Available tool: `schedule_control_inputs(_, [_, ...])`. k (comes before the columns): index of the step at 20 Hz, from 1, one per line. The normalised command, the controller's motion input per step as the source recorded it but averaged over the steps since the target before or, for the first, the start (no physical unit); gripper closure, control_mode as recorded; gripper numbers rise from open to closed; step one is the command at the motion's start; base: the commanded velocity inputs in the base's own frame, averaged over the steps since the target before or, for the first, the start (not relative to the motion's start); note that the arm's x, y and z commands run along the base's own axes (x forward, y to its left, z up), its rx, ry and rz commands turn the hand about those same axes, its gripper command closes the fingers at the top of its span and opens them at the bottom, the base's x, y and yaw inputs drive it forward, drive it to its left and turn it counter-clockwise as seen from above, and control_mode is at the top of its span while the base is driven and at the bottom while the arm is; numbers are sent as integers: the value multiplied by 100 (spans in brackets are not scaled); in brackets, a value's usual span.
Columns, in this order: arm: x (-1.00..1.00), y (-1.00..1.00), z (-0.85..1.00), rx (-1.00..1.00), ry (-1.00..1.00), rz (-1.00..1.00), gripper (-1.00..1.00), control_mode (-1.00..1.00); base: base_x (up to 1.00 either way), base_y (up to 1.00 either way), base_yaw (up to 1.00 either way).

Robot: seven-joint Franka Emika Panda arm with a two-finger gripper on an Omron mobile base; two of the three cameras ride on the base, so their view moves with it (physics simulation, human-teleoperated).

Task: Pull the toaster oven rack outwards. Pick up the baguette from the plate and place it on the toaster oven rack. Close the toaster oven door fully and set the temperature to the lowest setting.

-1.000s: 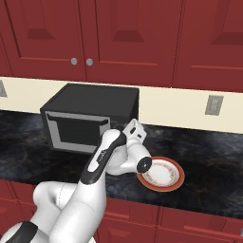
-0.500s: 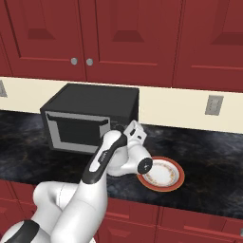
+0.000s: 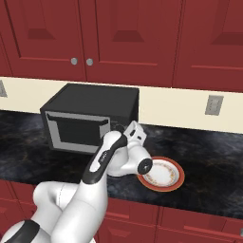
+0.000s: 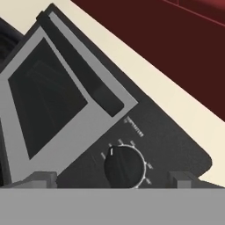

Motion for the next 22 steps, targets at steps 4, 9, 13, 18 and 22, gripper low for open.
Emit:
schedule_control_inputs(4, [6,6,-6,0,0,-1,-100,-100,0,0,0])
schedule_control_inputs(9, [8,9,-1,0,-3,-3,-100,-100,0,0,0])
schedule_control_inputs(13, [12,11,-3,0,-3,-4,-100,-100,0,0,0])
schedule_control_inputs(18, [13,8,-5,0,-3,-4,-100,-100,0,0,0])
schedule_control_inputs(22, [17,4,-8,0,-2,-4,-100,-100,0,0,0])
